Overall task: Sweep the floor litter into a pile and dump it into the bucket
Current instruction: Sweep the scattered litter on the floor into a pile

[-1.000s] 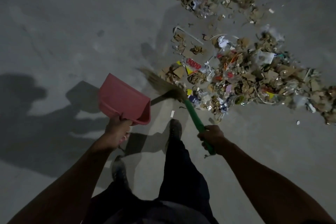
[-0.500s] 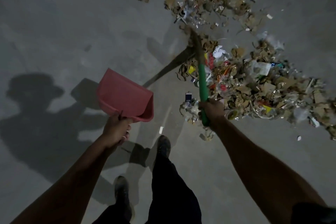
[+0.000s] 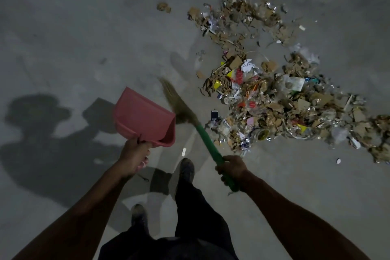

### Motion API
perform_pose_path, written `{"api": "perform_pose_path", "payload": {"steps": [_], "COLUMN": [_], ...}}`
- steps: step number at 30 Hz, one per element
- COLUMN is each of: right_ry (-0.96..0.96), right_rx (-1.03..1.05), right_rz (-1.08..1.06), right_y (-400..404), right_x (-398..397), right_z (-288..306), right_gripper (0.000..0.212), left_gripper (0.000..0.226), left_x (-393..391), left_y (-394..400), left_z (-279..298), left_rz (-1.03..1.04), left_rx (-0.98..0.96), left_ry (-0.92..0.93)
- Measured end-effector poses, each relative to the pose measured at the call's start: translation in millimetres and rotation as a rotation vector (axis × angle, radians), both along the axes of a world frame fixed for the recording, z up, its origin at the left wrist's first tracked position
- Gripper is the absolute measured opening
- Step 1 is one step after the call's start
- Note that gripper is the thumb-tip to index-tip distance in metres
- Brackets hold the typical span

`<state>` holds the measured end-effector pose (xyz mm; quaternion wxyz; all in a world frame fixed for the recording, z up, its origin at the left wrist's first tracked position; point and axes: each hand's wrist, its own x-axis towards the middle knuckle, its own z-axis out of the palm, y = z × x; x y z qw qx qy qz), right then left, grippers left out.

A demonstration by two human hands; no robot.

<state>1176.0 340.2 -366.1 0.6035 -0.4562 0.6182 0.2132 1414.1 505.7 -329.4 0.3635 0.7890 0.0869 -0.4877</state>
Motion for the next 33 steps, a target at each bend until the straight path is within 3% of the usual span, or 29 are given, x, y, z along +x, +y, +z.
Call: {"api": "perform_pose_path", "payload": {"steps": [4,10,19,26,33], "right_ry": [0.048,0.009,-0.157,-0.005,0.164], "right_rx": [-0.106,-0.278,-0.227,-0.152,-0.077], "right_rz": [-0.109,-0.185,-0.095,0.198,0.153], "right_y": [-57.4,-83.6,53.8,173.8,231.6], "right_x": [9.2,31.0,-33.4,-115.2,-186.8], "right_z": [-4.6,9.6,44.0,51.1,44.5], "right_gripper": [0.008,0.01,0.042,0.057,0.047], "left_gripper": [0.008,0.015,0.024,0.026,0.012], "left_x": [-10.8,-26.2,-53.3,-88.1,-124.4], "left_y": [6.5,18.4,71.8,142.3,191.7], "left_z": [-4.9,-9.9,-6.8,-13.0,-22.3], "left_rz": [-0.006,0.011,-0.053,-0.168,-0.182], "left_rx": [0.016,-0.009,-0.097,-0.07,-0.038], "left_ry": [-0.052,-0.05,-0.055,-0.026,0.02]}}
